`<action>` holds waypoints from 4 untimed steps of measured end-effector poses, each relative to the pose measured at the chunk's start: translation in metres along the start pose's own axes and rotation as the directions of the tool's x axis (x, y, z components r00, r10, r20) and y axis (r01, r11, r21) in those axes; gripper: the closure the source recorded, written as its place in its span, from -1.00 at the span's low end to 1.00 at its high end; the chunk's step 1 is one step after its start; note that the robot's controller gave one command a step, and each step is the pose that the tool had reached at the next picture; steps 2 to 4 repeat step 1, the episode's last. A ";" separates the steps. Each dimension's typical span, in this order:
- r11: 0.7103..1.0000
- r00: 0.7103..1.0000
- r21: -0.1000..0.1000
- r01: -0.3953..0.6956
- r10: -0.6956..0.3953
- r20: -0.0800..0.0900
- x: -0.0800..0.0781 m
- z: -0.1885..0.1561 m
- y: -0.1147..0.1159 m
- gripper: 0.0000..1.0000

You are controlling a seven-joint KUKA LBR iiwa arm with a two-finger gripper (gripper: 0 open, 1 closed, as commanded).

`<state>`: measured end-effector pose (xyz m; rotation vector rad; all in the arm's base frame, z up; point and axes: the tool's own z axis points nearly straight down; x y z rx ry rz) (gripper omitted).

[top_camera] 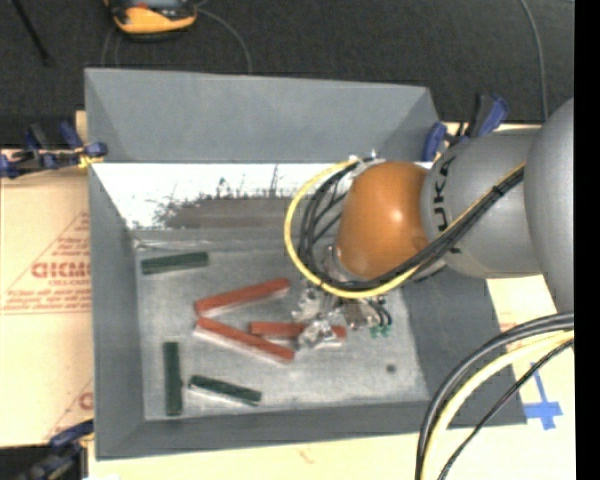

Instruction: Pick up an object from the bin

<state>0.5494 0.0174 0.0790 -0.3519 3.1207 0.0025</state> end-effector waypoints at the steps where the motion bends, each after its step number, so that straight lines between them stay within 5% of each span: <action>1: 1.000 1.000 0.003 -0.004 0.004 0.003 0.030 -0.140 -0.013 1.00; 4: 1.000 1.000 0.003 -0.004 0.004 0.003 0.030 -0.140 -0.013 1.00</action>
Offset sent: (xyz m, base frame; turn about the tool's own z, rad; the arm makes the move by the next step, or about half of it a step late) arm 0.0000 0.0000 0.0000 0.0000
